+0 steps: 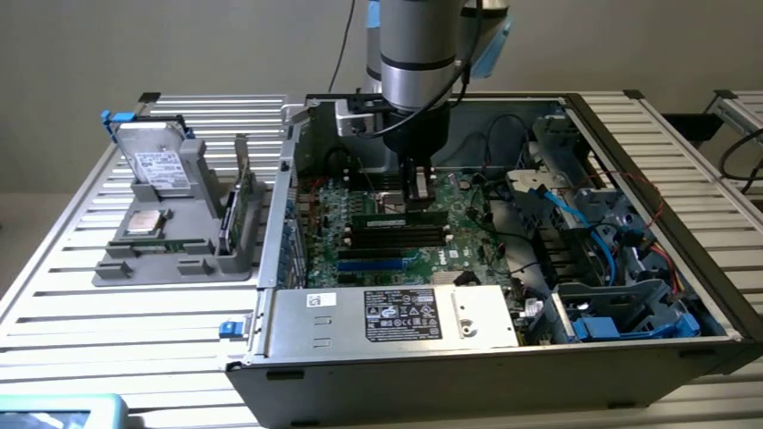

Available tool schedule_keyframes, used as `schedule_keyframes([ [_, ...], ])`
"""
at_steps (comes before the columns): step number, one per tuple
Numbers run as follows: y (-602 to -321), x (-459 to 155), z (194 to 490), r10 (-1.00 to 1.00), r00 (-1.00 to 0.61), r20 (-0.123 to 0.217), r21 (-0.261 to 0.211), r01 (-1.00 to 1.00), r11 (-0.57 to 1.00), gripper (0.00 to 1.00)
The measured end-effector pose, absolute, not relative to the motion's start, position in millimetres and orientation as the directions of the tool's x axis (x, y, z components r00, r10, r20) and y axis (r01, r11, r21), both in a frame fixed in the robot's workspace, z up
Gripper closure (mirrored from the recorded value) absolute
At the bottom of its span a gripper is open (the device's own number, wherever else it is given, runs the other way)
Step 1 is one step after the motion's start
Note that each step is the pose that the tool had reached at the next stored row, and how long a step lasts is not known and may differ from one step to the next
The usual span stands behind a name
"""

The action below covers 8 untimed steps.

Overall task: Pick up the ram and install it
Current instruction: 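Insert the ram into the slot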

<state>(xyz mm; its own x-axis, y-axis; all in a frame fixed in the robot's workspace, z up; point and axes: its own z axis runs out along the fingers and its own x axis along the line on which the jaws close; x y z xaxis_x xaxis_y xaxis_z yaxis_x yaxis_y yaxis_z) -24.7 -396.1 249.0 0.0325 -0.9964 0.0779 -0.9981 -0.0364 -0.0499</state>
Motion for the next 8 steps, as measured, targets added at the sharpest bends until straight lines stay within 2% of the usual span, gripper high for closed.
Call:
schedule_keyframes([
  [8, -396.1, -21.0, 248.5, -0.997, 0.027, 0.078, -0.047, -0.998, -0.030, 0.86],
])
